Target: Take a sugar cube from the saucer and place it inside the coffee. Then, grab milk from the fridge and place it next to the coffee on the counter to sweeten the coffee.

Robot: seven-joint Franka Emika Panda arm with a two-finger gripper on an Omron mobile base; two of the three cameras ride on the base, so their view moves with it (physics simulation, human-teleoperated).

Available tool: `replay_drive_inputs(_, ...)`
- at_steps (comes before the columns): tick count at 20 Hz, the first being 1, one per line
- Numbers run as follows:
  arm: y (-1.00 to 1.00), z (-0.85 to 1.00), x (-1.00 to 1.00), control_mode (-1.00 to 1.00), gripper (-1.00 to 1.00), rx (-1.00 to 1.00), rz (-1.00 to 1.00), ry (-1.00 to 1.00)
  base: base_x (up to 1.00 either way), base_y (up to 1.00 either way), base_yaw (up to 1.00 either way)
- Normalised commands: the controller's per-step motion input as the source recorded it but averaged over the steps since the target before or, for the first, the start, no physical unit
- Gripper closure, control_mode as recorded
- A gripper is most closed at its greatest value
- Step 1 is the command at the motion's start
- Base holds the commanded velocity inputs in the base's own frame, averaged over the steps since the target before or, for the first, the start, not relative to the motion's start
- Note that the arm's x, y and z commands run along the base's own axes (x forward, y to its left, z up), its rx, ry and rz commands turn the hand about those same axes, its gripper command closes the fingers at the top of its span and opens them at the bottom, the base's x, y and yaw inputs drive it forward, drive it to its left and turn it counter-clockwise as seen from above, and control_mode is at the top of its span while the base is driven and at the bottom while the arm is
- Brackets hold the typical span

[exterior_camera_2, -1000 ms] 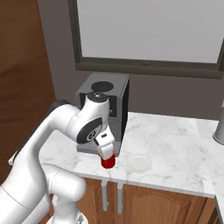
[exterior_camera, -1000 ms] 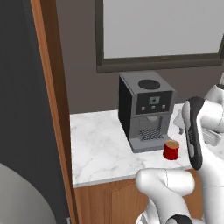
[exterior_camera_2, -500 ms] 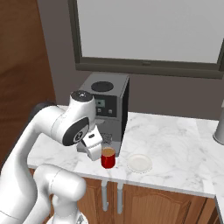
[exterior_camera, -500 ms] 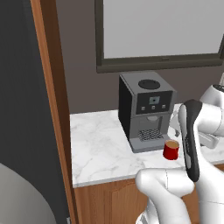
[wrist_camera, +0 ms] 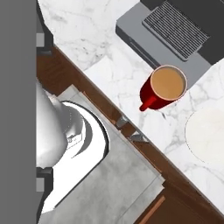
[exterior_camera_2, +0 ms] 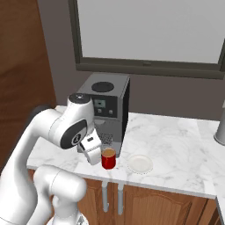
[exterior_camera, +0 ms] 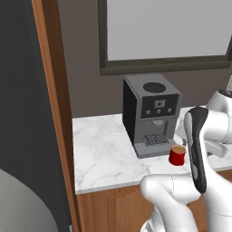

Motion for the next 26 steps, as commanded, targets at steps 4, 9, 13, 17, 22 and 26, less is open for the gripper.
replay_drive_inputs(4, 0.02, 0.00, -0.25, 1.00, -1.00, 0.00, 0.03, -0.03, -0.75, 0.00, 0.12)
replay_drive_inputs(9, 0.00, 0.00, 0.00, 1.00, -1.00, 0.00, 0.00, 0.00, -1.00, -0.01, 0.26)
replay_drive_inputs(13, 0.00, 0.00, 0.00, 1.00, -1.00, 0.00, 0.00, 0.00, -0.96, -0.21, 0.52)
replay_drive_inputs(17, 0.00, 0.00, 0.00, 1.00, -1.00, 0.00, 0.00, 0.00, -0.82, -0.28, 0.64)
replay_drive_inputs(22, 0.00, 0.00, 0.00, 1.00, -1.00, 0.00, 0.00, 0.00, -0.94, 0.01, 0.57)
replay_drive_inputs(26, 0.00, 0.00, 0.00, 1.00, -1.00, 0.00, 0.00, 0.00, -0.68, 0.48, 0.36)
